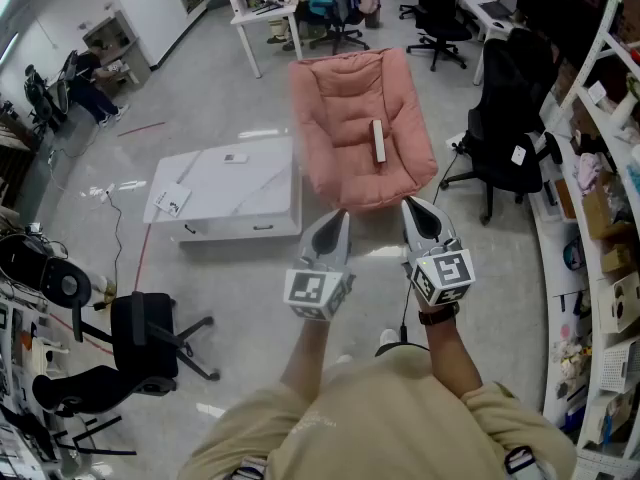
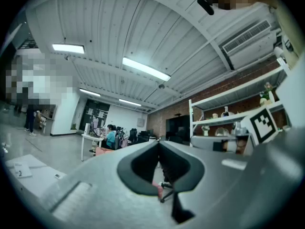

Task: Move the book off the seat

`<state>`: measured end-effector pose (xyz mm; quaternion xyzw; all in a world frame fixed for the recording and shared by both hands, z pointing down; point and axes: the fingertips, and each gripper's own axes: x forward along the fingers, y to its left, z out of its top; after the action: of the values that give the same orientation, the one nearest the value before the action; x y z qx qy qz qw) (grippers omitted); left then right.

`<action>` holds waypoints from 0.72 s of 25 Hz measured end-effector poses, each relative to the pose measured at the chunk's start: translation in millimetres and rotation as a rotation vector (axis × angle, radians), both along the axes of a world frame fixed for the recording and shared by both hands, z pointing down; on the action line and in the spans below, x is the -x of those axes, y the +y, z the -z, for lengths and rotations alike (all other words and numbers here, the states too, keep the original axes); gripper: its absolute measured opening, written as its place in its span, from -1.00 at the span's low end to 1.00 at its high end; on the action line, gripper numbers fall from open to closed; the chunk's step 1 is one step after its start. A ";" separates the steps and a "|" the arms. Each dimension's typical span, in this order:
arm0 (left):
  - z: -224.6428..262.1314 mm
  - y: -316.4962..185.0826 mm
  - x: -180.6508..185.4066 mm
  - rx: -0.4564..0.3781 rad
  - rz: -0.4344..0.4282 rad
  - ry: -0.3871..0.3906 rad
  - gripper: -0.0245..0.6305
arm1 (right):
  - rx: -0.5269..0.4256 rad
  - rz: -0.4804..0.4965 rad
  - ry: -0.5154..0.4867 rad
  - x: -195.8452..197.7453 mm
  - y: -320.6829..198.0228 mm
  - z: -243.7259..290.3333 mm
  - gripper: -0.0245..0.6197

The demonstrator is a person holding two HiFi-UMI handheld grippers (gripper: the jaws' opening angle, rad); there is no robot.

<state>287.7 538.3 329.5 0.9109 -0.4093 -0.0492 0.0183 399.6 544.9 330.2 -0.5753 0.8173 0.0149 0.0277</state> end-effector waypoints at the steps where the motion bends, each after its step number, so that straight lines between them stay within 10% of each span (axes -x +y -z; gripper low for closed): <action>1: -1.5 -2.6 -8.5 -0.006 0.003 -0.004 -0.92 | 0.001 0.003 -0.003 -8.3 -2.4 1.1 -0.90; 18: -32.5 -41.4 -141.7 0.042 0.008 -0.034 -0.92 | 0.087 -0.021 -0.181 -148.1 -54.1 -39.2 -0.90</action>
<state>429.4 496.9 362.0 0.9094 -0.4140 -0.0253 0.0303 547.7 490.8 369.4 -0.5833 0.8055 -0.0723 0.0760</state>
